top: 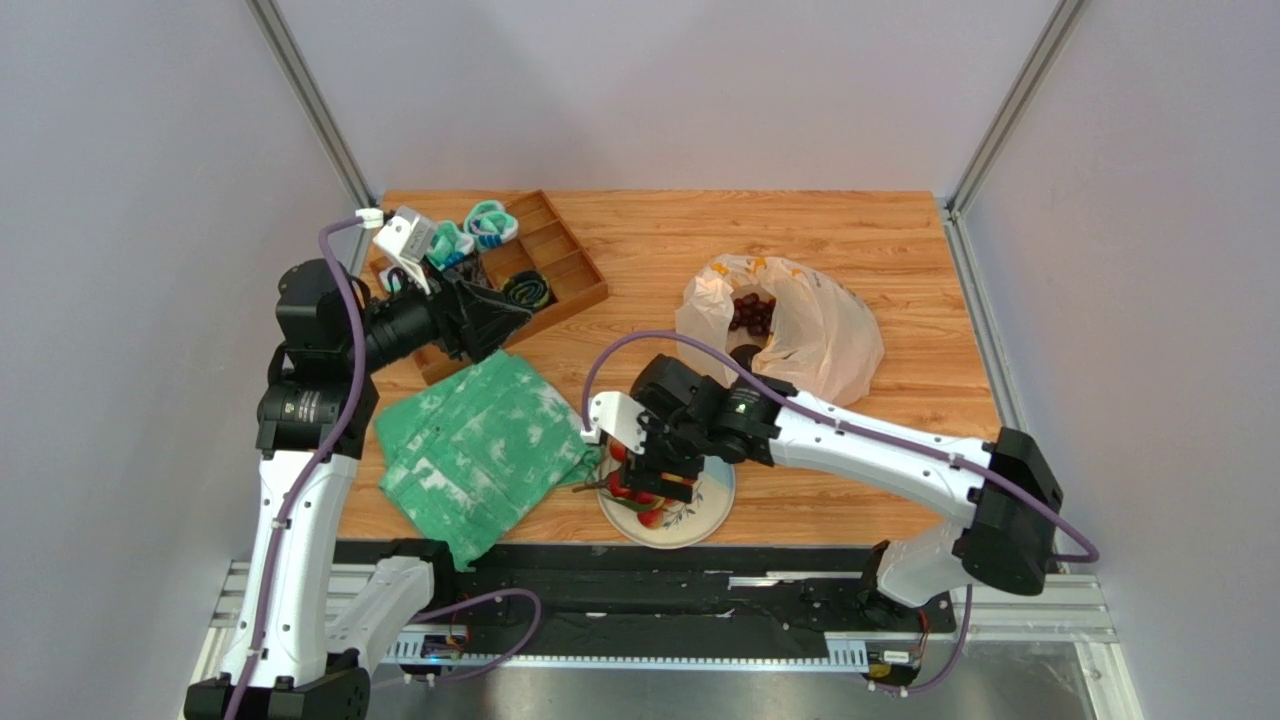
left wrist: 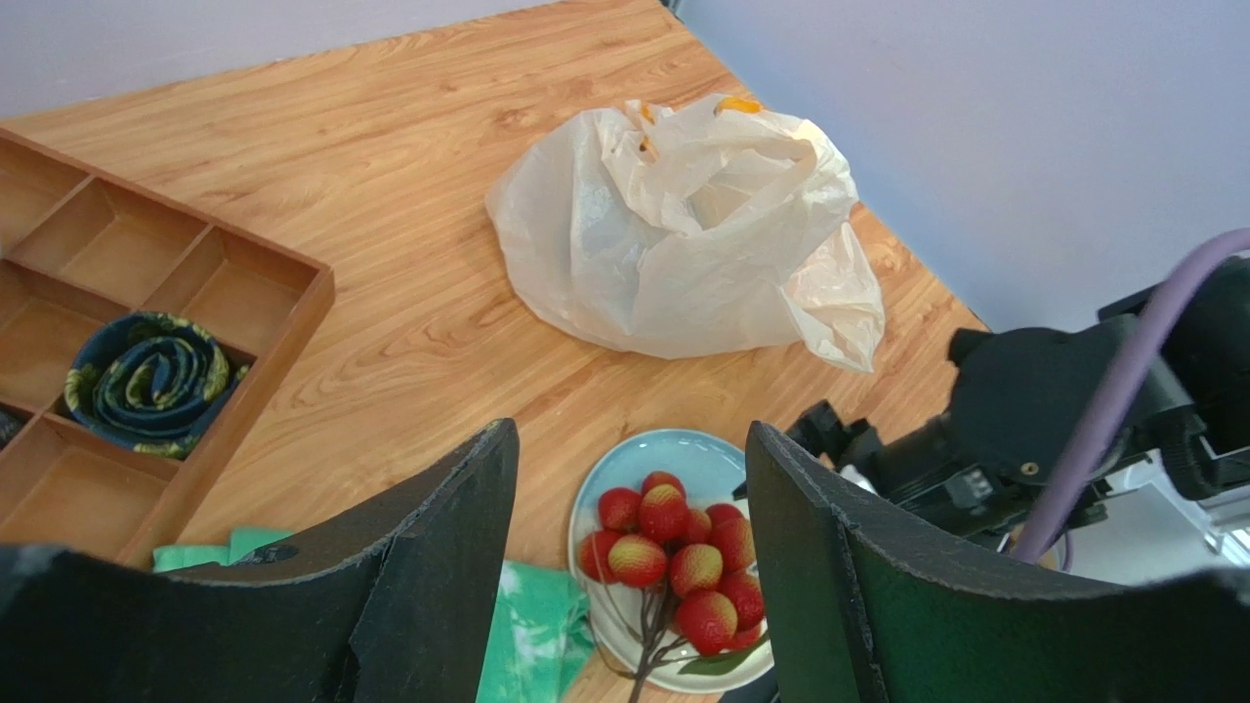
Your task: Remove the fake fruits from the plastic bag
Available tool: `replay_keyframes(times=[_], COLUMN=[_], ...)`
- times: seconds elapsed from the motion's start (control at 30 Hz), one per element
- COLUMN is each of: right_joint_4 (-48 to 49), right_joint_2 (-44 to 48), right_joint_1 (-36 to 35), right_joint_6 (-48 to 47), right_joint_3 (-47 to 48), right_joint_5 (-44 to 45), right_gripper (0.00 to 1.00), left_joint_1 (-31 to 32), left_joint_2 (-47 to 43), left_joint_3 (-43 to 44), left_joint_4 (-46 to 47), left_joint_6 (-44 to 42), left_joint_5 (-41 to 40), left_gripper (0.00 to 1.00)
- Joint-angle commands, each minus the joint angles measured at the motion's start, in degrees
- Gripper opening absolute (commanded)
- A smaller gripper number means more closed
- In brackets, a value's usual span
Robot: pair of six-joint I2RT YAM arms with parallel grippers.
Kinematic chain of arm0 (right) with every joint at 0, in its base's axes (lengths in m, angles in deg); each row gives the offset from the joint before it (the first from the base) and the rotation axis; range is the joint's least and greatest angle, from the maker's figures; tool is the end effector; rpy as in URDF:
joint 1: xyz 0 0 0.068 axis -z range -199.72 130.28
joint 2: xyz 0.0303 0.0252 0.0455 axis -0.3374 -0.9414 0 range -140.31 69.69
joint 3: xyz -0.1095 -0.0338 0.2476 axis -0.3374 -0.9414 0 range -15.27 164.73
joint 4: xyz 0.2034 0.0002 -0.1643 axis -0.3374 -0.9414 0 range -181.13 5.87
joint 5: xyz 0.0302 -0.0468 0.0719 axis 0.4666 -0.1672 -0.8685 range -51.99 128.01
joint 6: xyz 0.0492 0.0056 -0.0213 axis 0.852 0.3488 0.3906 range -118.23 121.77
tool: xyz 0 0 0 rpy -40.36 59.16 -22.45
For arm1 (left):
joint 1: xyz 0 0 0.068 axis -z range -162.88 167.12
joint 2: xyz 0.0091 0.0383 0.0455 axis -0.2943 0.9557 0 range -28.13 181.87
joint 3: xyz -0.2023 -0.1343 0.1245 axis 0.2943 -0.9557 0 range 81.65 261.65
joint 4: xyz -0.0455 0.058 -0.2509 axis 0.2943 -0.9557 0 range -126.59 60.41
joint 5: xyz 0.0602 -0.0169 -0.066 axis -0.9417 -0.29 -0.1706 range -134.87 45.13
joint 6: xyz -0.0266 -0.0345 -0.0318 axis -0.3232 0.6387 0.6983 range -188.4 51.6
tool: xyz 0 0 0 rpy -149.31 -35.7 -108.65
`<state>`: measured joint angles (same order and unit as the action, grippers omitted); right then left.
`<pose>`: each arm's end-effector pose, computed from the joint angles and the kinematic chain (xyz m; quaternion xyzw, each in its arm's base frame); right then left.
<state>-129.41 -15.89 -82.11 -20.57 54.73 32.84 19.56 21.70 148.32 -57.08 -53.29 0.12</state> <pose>0.1384 0.2719 0.2732 -0.6599 0.7067 0.1270 0.2213 0.1631 -0.0321 0.4255 0.1644 0.7337 -0.3810 0.5381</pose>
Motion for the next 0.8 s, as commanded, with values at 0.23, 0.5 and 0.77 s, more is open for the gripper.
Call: replay_keyframes(times=[0.23,0.5,0.77], right_joint_4=[-7.54,-7.29,-1.85], right_joint_2=[-1.6,-13.46,-14.79], right_joint_1=[0.69,3.59,5.79], right_joint_6=[-13.06,-12.73,-12.64], right_joint_3=[-2.85,-0.83,0.67], right_joint_5=[-9.67,-5.12,0.06], right_gripper=[0.08,0.01,0.02], left_joint_1=[-0.5,-0.5,-0.42], left_joint_2=[0.8,1.15,1.77], left_joint_3=[0.82,0.83,0.21], left_joint_4=[0.42,-0.55,-0.46], left_joint_6=[0.35,-0.7,0.18], left_joint_5=[1.33,1.24,1.5], left_gripper=[0.67,0.67,0.66])
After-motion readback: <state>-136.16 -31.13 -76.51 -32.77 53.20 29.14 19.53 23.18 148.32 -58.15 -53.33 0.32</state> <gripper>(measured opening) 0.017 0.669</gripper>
